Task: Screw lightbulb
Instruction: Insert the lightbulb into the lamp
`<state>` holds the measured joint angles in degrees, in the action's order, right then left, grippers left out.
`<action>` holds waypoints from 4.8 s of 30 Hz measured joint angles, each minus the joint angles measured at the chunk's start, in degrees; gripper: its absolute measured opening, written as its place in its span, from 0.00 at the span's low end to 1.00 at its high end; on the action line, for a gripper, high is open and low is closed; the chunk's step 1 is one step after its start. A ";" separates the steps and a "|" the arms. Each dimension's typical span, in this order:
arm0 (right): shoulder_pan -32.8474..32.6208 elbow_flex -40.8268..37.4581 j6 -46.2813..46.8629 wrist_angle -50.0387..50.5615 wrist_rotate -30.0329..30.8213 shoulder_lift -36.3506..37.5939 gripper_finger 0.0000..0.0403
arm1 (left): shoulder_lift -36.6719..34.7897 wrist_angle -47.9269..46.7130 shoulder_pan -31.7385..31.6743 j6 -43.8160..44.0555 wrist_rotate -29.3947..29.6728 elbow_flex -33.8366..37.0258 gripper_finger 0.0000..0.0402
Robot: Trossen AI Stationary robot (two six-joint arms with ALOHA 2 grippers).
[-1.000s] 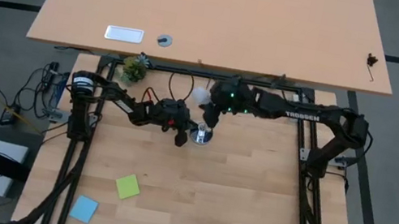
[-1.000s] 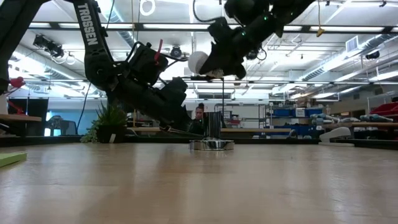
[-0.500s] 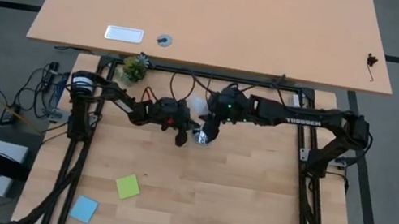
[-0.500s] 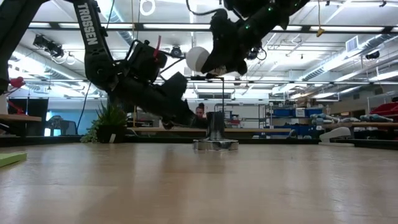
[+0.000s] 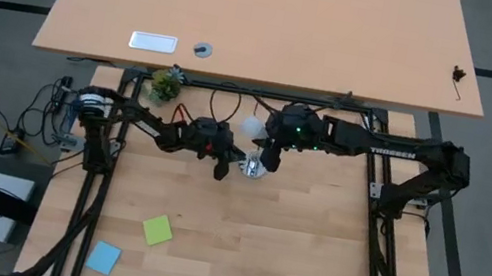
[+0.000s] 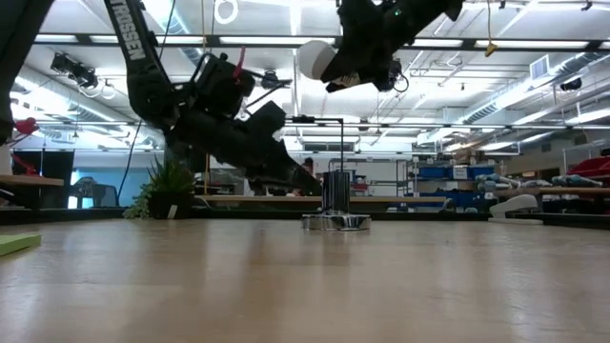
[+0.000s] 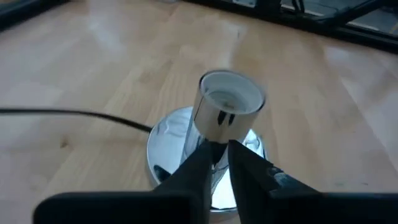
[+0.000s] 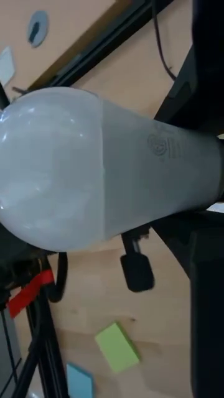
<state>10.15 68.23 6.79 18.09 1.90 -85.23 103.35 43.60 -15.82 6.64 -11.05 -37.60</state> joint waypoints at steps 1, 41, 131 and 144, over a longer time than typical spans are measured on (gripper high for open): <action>-0.32 0.00 -0.35 0.08 0.04 0.37 0.38 | -1.37 -1.83 -0.03 -0.53 0.08 0.00 0.18; -10.03 0.07 -9.99 -26.25 3.14 1.90 0.38 | -32.50 11.04 0.95 1.36 -14.27 -0.04 0.50; -11.26 0.00 -8.92 -3.70 5.98 14.52 0.73 | -27.21 -1.37 4.58 -6.22 -5.70 -8.35 0.55; -10.77 0.02 -4.50 -3.50 4.28 14.14 0.63 | -22.19 -6.48 4.56 -10.23 -3.60 -8.11 0.54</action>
<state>-0.61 68.25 2.28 14.60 6.18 -71.09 81.17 37.12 -11.27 -3.58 -14.66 -45.71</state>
